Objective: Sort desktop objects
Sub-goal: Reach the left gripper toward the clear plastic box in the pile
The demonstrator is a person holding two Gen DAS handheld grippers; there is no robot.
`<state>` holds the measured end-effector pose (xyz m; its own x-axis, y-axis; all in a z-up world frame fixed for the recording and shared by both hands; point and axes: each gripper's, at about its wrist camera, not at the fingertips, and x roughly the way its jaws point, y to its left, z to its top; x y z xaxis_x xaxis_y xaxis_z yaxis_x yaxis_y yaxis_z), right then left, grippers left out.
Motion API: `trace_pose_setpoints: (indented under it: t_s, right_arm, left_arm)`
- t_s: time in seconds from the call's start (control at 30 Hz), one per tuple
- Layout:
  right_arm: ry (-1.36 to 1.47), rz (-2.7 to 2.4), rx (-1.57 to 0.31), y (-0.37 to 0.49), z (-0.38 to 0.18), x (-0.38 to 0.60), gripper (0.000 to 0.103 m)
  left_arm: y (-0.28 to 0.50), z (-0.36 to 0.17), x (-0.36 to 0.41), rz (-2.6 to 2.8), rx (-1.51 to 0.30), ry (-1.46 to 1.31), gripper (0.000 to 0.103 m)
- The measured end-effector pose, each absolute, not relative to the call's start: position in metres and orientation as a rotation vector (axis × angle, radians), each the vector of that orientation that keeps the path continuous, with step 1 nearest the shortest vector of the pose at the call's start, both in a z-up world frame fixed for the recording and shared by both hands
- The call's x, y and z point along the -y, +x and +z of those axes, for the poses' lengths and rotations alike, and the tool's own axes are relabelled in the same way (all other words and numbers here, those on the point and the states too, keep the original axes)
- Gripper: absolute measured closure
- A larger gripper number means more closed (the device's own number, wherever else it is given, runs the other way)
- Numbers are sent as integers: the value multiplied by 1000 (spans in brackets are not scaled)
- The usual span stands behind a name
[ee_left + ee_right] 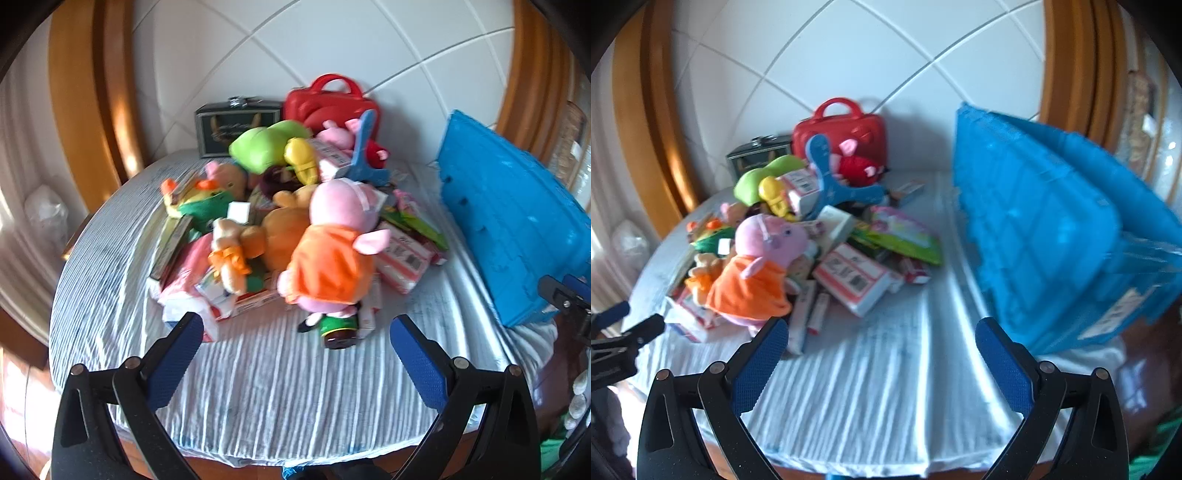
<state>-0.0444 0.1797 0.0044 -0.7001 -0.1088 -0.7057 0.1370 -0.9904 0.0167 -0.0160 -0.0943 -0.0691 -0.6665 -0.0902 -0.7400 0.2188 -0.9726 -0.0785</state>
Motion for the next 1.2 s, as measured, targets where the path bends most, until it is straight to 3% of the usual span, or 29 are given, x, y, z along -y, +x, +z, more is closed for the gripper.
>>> trace_pose_setpoints:
  t_s: [0.57, 1.0, 1.1, 1.13, 1.2]
  right_arm:
    - [1375, -2388, -165, -182, -95, -162, 0]
    - [1454, -2391, -114, -196, -102, -128, 1]
    - [1486, -2410, -141, -196, -112, -115, 2]
    - [1518, -2407, -142, -196, -121, -111, 9]
    - [1595, -2388, -152, -198, -139, -107, 27]
  left_arm:
    - [-36, -151, 180, -2208, -343, 1220, 0]
    - [-74, -192, 211, -2246, -312, 1373, 1]
    - [-82, -211, 215, -2253, -281, 1422, 24]
    - [-84, -217, 217, -2264, -291, 1448, 33]
    - [-87, -228, 222, -2283, -334, 1491, 42]
